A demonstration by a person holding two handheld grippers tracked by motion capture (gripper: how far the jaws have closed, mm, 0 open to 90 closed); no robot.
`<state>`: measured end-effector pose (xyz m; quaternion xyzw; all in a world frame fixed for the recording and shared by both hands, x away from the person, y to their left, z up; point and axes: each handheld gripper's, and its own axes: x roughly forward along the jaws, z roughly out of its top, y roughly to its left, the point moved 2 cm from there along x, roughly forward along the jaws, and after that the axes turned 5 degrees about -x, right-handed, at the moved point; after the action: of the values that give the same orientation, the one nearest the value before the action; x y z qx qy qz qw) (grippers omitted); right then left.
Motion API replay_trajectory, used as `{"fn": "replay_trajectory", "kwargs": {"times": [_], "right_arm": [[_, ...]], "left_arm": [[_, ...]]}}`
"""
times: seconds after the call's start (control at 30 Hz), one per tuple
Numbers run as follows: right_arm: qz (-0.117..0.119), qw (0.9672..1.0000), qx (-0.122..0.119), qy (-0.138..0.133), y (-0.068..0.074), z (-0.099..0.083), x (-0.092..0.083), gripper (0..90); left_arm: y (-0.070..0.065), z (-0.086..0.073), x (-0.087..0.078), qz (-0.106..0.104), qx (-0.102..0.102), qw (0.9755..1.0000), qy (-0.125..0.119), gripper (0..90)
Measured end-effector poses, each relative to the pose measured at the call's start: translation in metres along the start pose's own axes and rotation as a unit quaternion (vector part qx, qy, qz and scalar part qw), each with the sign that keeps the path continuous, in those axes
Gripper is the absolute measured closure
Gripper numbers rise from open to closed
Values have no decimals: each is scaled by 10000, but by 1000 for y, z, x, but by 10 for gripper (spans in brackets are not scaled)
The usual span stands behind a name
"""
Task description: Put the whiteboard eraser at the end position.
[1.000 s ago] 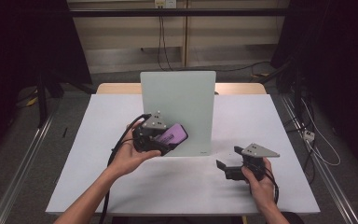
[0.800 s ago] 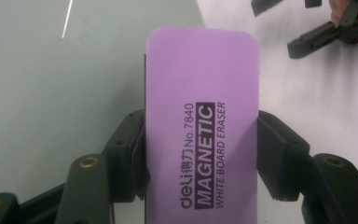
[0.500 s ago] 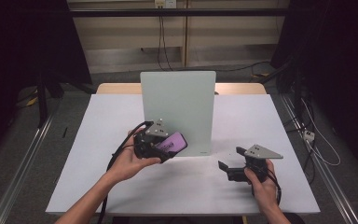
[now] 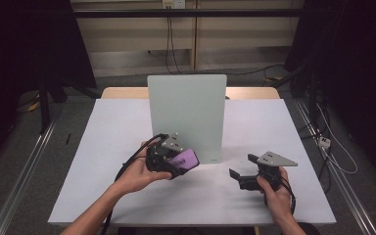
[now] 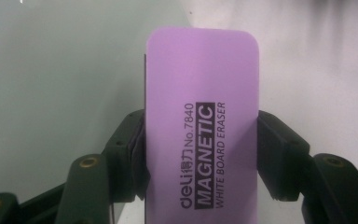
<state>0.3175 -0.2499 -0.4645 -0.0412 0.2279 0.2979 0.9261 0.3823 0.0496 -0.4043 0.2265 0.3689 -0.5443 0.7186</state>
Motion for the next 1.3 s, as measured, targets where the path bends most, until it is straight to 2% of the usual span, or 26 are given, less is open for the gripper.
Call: {"fn": "replay_trajectory", "kwargs": {"times": [0.13,0.33,0.57,0.6,0.63,0.67,0.7,0.73,0.8,0.83,0.87,0.9,0.93,1.17,1.2,1.3], "right_arm": [[1,10000,-33,15,0,0,0,66],[-13,10000,-9,25,0,0,1,66],[-24,10000,-48,29,2,2,2,66],[-33,10000,-55,27,2,2,2,66],[-39,10000,-45,47,3,1,1,66],[-40,10000,-44,51,3,1,1,67],[-43,10000,-48,43,3,1,1,66],[-41,10000,-61,42,3,1,0,66],[-45,10000,-44,42,2,1,1,66],[-40,10000,-38,45,2,1,1,66],[-36,10000,-50,49,1,1,2,66],[-39,10000,-49,53,1,1,2,66],[-42,10000,-37,58,2,1,2,66],[-37,10000,-51,41,2,1,1,66],[-33,10000,-51,45,2,1,2,66],[-23,10000,-56,52,2,1,2,66]], "left_arm": [[-2,-3,6,-68,-51,9999,130,409],[-6,-5,15,-197,3,9994,294,409],[-18,-2,24,-310,158,9985,434,409],[-19,-2,26,-316,151,9984,454,409],[-19,-1,25,-189,246,9975,640,409],[-20,-3,29,-334,141,9982,484,408],[-19,-3,30,-405,158,9975,551,408],[-19,-3,30,-372,191,9971,628,408],[-19,-3,33,-371,146,9976,567,408],[-18,-3,34,-487,118,9969,599,408],[-19,-3,34,-298,159,9968,729,408],[-19,-4,39,-415,132,9970,641,408],[-20,-5,41,-440,121,9967,665,407],[-21,-6,50,-413,234,9961,744,406],[-21,-6,51,-394,170,9967,693,406],[-21,-7,54,-369,143,9971,646,406]]}}
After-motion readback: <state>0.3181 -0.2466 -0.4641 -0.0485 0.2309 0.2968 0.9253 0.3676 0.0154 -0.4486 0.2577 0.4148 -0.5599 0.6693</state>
